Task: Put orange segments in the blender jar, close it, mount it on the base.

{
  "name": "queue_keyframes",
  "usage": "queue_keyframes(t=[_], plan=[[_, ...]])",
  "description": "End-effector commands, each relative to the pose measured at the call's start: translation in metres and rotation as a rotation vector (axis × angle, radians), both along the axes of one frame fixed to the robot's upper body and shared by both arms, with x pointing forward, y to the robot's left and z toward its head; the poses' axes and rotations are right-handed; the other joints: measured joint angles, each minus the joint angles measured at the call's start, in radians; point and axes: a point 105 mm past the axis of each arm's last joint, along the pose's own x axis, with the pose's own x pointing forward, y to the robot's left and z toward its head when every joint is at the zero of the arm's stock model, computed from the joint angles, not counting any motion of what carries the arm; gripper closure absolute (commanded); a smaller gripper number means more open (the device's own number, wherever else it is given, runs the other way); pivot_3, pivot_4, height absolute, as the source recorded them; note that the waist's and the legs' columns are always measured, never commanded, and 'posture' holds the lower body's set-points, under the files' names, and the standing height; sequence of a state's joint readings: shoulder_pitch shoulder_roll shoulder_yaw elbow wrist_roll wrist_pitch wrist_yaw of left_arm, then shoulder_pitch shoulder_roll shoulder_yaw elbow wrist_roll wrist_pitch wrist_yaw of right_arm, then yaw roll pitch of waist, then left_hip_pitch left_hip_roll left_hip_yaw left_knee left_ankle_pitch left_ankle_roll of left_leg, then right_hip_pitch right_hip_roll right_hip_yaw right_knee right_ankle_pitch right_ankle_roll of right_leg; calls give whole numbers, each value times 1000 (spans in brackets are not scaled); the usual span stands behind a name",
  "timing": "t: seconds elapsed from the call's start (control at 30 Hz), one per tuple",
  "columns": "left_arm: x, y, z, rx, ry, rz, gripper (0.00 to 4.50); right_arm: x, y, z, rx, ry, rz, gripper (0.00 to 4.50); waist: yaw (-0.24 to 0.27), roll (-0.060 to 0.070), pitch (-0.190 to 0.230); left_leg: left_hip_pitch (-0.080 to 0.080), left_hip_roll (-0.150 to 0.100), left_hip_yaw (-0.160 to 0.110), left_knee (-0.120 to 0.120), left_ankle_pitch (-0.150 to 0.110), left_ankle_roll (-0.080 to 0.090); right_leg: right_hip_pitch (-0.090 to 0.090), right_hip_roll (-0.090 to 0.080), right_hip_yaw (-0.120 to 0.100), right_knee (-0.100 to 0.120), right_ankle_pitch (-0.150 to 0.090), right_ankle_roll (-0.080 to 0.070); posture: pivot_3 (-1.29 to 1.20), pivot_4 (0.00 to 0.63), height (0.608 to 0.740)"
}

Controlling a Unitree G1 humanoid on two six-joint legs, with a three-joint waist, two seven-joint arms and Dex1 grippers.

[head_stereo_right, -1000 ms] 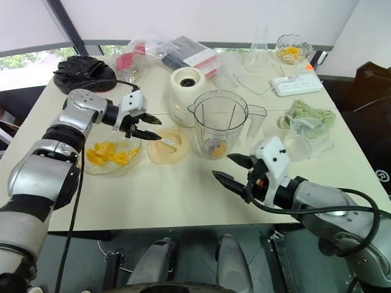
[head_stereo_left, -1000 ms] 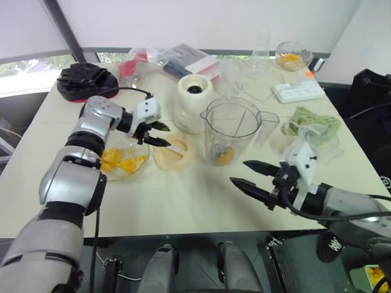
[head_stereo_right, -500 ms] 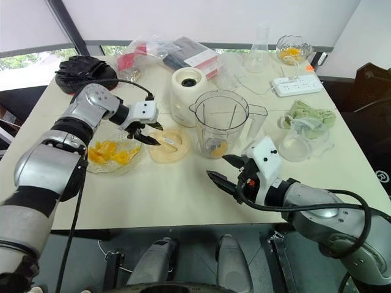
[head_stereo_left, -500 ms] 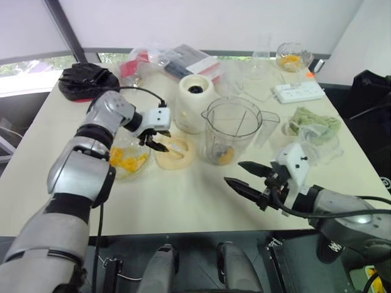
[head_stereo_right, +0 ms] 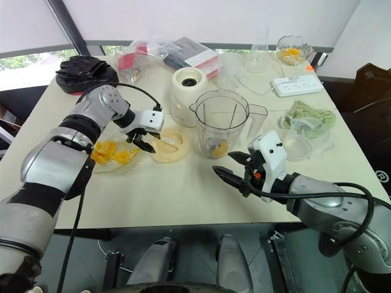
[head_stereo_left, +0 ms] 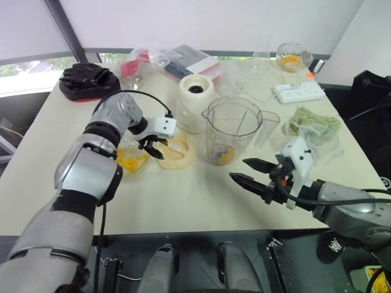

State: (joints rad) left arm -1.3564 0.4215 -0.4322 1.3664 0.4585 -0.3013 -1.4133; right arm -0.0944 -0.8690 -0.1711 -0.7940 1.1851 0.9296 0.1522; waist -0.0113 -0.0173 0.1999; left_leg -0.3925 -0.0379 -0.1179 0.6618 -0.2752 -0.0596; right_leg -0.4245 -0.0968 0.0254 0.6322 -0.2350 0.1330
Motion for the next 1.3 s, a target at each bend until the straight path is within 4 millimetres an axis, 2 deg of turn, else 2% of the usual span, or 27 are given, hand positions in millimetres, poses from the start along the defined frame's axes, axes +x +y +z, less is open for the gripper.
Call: queue_keyframes(t=[0.03,0.47,1.3], plan=[[4,-1,11,90,-34,-18,1666,-2,-1,9,17,-12,17,1501,0,0,0,0,0,0,0,0,0,0,0,0,0,0,0,0,150,740],[22,-24,8,107,-206,-1,1666,-8,2,6,-3,15,33,1501,-1,0,0,0,0,0,0,0,0,0,0,0,0,0,0,0,150,740],[17,-37,-28,176,-205,-63,1666,-9,-4,7,-16,-11,-45,1501,0,0,0,0,0,0,1,0,0,0,0,0,1,1,1,0,150,740]])
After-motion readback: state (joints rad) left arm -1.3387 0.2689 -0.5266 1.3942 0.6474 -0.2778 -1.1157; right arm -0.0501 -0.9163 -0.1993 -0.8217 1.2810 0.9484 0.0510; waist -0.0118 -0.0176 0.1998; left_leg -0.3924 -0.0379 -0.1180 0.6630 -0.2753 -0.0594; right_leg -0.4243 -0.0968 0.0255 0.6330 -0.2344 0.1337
